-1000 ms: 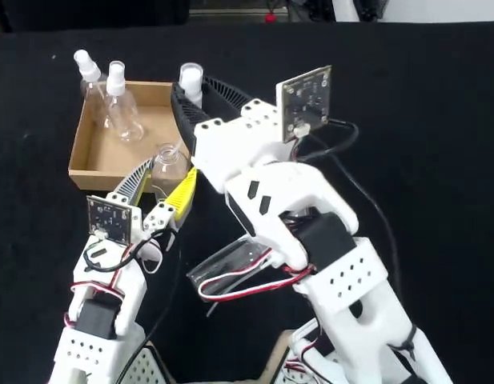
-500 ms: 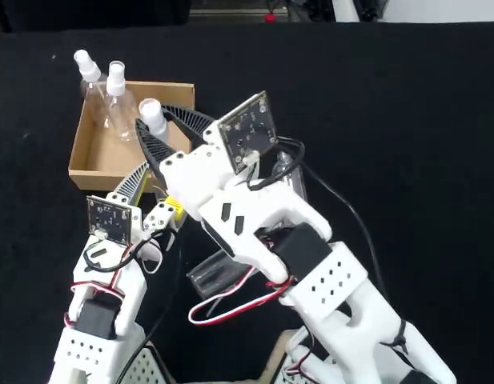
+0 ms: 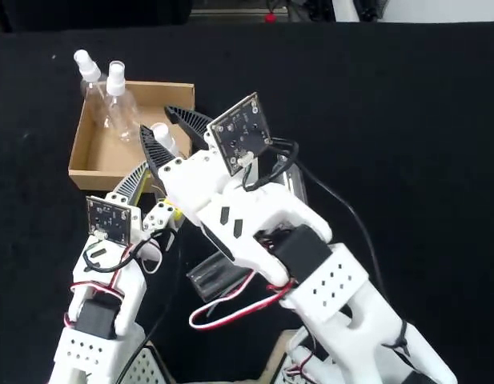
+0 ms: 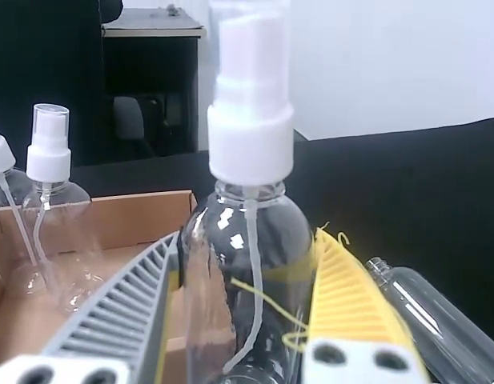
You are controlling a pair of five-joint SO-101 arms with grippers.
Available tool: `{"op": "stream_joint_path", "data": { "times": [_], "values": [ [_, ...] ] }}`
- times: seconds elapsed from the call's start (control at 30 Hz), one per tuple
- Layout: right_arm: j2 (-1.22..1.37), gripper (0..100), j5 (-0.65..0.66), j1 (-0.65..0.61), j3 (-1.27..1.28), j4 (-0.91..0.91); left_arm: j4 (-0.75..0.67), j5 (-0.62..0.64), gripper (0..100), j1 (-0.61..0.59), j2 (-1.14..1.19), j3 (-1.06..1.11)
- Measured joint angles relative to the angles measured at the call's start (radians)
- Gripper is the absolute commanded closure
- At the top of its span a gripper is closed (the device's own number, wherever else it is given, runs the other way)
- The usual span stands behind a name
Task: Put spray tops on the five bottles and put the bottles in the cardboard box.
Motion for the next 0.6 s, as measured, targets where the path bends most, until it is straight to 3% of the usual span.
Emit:
{"op": "stream_joint_path", "data": {
  "times": [0.27, 0.47, 0.6],
  "values": [
    [-0.110, 85.8, 0.000, 0.169, -0.029, 0.285, 0.000, 0.000, 89, 0.000, 0.000, 0.000],
    [-0.114, 85.8, 0.000, 0.284, 0.080, 0.325, 0.017, -0.012, 89, -0.008, 0.000, -0.003],
    [-0.114, 85.8, 0.000, 0.304, 0.157, 0.325, 0.172, -0.074, 89, -0.144, 0.002, -0.103]
  ]
}}
